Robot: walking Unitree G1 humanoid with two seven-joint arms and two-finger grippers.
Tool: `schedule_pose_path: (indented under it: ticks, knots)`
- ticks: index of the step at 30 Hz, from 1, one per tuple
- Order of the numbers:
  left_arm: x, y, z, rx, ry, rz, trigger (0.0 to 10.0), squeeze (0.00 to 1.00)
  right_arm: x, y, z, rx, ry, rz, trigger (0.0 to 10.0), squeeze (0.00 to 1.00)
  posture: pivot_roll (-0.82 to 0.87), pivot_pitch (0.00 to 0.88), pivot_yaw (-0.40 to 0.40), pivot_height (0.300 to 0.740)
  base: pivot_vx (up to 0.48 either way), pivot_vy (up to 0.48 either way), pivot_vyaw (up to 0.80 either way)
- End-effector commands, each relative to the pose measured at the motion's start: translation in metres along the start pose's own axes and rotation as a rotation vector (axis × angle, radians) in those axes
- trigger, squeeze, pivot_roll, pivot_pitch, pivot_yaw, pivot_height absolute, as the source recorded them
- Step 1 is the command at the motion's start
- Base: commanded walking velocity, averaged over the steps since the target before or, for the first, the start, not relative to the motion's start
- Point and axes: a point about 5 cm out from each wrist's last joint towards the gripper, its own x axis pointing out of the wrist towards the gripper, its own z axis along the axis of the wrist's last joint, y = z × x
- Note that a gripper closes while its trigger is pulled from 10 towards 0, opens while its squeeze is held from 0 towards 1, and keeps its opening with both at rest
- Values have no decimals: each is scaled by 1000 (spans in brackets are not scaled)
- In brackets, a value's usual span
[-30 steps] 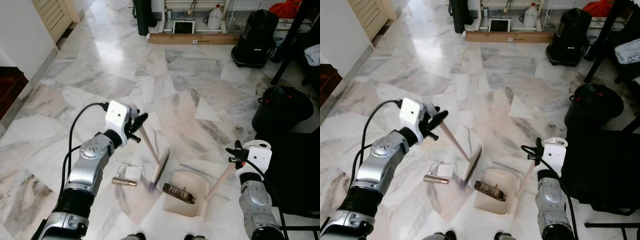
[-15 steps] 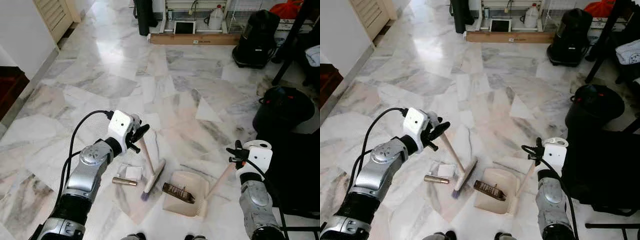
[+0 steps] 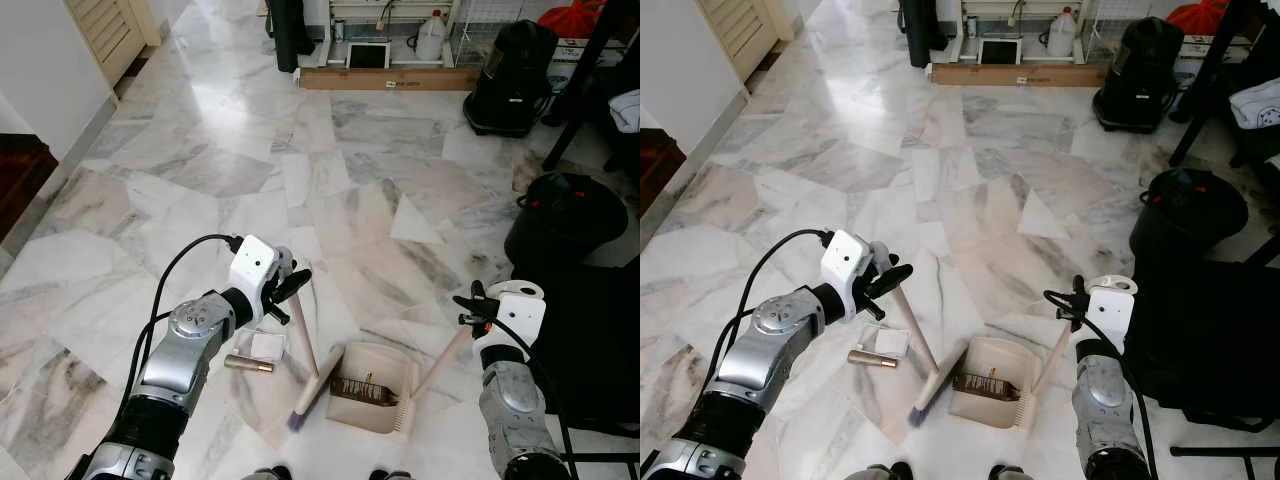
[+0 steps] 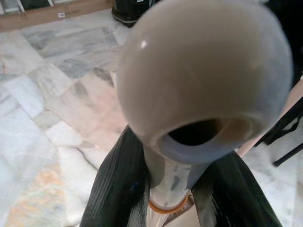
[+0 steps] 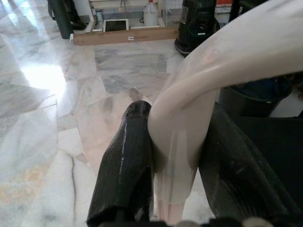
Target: Sweep floor
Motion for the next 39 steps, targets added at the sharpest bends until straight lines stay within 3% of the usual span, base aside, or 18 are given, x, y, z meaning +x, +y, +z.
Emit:
schedule_pose_path:
  ticks: [1, 6, 12, 17, 19, 25, 33, 39]
  knots:
    - [0, 1, 12, -24, -54, -1, 10000, 0, 0, -1, 1, 10, -9, -9, 10000, 0, 62, 171, 61, 740, 0, 0, 0]
    - [5, -6, 19, -115, -88, -25, 10000, 0, 1, 1, 2, 17, -10, -10, 10000, 0, 63, 169, 62, 740, 0, 0, 0]
    - [5, -5, 20, -116, -86, -23, 10000, 0, 2, 1, 3, 17, -13, -10, 10000, 0, 64, 169, 62, 740, 0, 0, 0]
    - [3, 4, 27, -52, -113, 47, 10000, 0, 2, 0, 4, 22, -19, -16, 10000, 0, 65, 166, 59, 740, 0, 0, 0]
    - [2, 11, 38, 60, -135, 100, 10000, 0, 3, -1, 5, 20, -23, -17, 10000, 0, 66, 165, 58, 740, 0, 0, 0]
    - [1, 25, 62, 208, -227, 234, 10000, 0, 5, -1, 7, 17, -28, -15, 10000, 0, 66, 155, 52, 740, 0, 0, 0]
    - [-2, 30, 66, 199, -325, 360, 10000, 0, 5, -2, 9, 14, -36, -19, 10000, 0, 60, 140, 45, 740, 0, 0, 0]
    - [1, 32, 54, 215, -323, 471, 10000, 0, 10, -5, 19, 13, -81, -36, 10000, 0, 48, 129, 41, 740, 0, 0, 0]
